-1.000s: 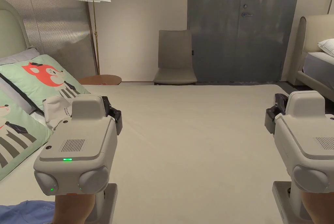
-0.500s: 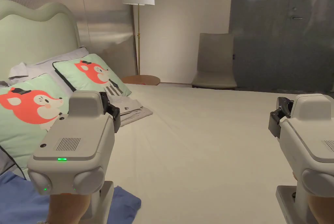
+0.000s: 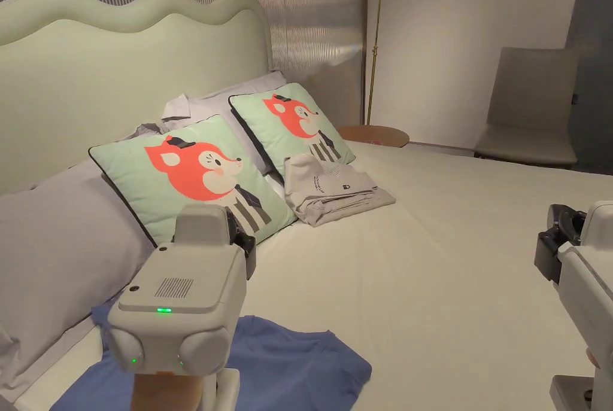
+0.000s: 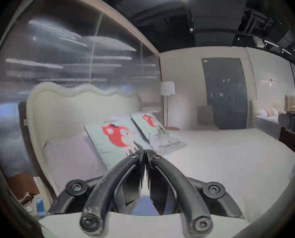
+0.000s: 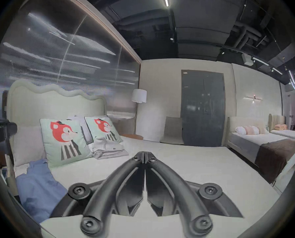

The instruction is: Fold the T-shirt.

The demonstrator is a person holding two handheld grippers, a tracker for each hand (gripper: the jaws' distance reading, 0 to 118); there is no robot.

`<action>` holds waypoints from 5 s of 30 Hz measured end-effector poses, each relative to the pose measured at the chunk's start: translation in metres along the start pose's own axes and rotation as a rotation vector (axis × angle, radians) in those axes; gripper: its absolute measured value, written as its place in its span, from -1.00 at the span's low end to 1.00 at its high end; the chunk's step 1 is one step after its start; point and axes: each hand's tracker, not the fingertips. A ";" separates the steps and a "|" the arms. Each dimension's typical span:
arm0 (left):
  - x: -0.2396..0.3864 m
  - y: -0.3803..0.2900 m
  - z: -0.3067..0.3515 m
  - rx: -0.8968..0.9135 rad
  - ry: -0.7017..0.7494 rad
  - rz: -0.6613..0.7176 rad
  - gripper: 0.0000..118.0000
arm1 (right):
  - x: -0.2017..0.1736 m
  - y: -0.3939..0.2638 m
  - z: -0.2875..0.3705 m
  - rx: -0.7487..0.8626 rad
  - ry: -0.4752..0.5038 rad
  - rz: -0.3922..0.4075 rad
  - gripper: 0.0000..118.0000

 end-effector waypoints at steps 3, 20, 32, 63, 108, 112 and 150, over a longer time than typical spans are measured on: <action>0.004 -0.028 -0.025 -0.208 -0.054 -0.011 -0.39 | 0.001 -0.011 -0.009 -0.035 -0.010 0.000 -0.98; 0.003 -0.178 -0.084 -0.809 -0.074 0.060 -0.50 | 0.005 -0.055 -0.041 -0.188 -0.023 0.017 -0.98; 0.007 -0.031 -0.025 -0.409 -0.143 0.203 -0.93 | 0.045 -0.024 0.004 -0.098 -0.075 -0.036 -0.98; 0.341 -0.166 0.059 -0.841 -0.937 -0.066 -0.93 | 0.206 -0.029 0.158 -0.054 -0.445 -0.091 -0.98; 0.062 -0.133 -0.026 -0.765 -0.266 0.168 0.84 | 0.152 -0.047 0.139 -0.083 -0.316 -0.077 -0.98; 0.064 -0.177 -0.030 -0.885 -0.203 0.136 0.77 | 0.151 -0.059 0.138 -0.121 -0.315 -0.072 -0.98; 0.057 -0.003 -0.003 -0.444 -0.396 0.240 -0.94 | 0.198 -0.044 0.132 -0.334 -0.096 -0.289 -0.88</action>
